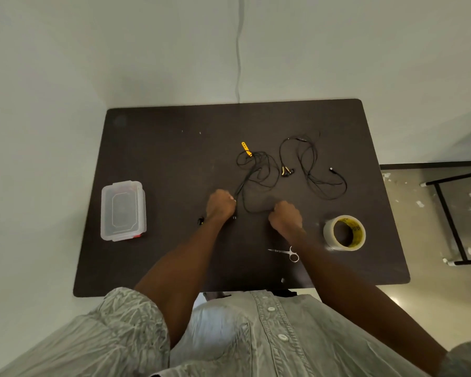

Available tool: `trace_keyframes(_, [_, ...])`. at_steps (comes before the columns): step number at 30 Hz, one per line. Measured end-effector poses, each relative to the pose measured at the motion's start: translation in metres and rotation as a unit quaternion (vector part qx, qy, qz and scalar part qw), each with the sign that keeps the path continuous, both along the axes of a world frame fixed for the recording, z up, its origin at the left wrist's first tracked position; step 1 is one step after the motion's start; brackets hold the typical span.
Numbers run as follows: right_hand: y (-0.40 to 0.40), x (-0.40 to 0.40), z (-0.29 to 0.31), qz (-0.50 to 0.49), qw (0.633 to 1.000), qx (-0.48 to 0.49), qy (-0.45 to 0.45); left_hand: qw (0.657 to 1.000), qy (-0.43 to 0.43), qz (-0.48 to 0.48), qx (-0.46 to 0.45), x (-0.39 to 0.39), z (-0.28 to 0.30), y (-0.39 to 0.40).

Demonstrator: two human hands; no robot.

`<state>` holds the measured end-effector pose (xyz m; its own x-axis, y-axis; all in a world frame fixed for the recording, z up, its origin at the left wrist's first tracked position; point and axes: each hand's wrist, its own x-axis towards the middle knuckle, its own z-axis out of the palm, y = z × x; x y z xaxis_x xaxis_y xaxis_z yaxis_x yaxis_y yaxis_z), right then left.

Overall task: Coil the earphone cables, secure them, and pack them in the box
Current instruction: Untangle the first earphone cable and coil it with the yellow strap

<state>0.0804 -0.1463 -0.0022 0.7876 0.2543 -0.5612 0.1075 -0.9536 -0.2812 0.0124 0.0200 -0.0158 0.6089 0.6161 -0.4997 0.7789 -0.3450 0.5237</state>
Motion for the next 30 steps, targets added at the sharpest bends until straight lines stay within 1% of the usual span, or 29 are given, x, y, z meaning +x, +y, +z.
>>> trace_keyframes(2, [-0.004,0.003,0.000,-0.010,1.000,-0.020,-0.011,0.999,-0.008,0.032,-0.011,-0.003,-0.004,0.002])
trace_keyframes(4, [0.002,0.002,0.004,0.022,0.998,-0.041,-0.038,0.998,-0.015,0.061,-0.015,-0.004,-0.005,0.003])
trace_keyframes(5, [0.009,0.002,0.007,0.037,0.997,-0.037,-0.048,0.997,-0.020,0.070,-0.018,-0.003,-0.007,0.003])
trace_keyframes(7, [0.027,0.004,0.009,0.061,0.997,0.006,-0.042,0.996,-0.032,0.076,-0.030,-0.001,-0.005,0.002])
trace_keyframes(9, [0.042,0.004,0.008,0.090,0.995,0.031,-0.017,0.997,-0.033,0.063,-0.040,0.000,-0.003,-0.001])
trace_keyframes(11, [0.046,0.003,0.004,0.130,0.991,0.020,-0.009,0.999,-0.015,0.040,-0.031,0.000,-0.001,-0.003])
trace_keyframes(14, [0.036,-0.002,-0.006,0.186,0.982,0.010,-0.024,0.999,0.031,-0.020,0.012,-0.002,-0.005,-0.002])
trace_keyframes(16, [0.027,-0.003,-0.012,0.195,0.980,0.028,-0.039,0.999,0.034,-0.025,0.022,-0.004,-0.007,0.000])
trace_keyframes(18, [0.020,-0.002,-0.011,0.168,0.983,0.062,-0.034,1.000,0.016,-0.004,0.004,-0.005,-0.008,0.004])
trace_keyframes(19, [0.018,0.000,-0.009,0.136,0.987,0.084,-0.020,1.000,0.006,0.013,-0.016,-0.004,-0.008,0.007])
trace_keyframes(22, [0.013,0.009,0.000,-0.012,0.987,0.149,0.054,0.992,-0.028,0.076,-0.099,-0.004,-0.006,0.022])
trace_keyframes(23, [0.011,0.013,0.000,-0.047,0.983,0.164,0.063,0.988,-0.043,0.093,-0.115,-0.005,-0.008,0.027])
trace_keyframes(26, [-0.002,0.024,-0.001,-0.122,0.973,0.190,0.047,0.983,-0.069,0.131,-0.111,-0.008,-0.004,0.033])
trace_keyframes(27, [-0.007,0.026,-0.003,-0.124,0.974,0.183,0.043,0.980,-0.073,0.140,-0.122,-0.009,-0.005,0.033])
trace_keyframes(28, [-0.010,0.026,-0.004,-0.104,0.980,0.165,0.041,0.977,-0.072,0.144,-0.137,-0.011,-0.005,0.030])
trace_keyframes(30, [-0.011,0.020,-0.006,-0.039,0.990,0.127,0.041,0.977,-0.065,0.145,-0.145,-0.014,-0.008,0.025])
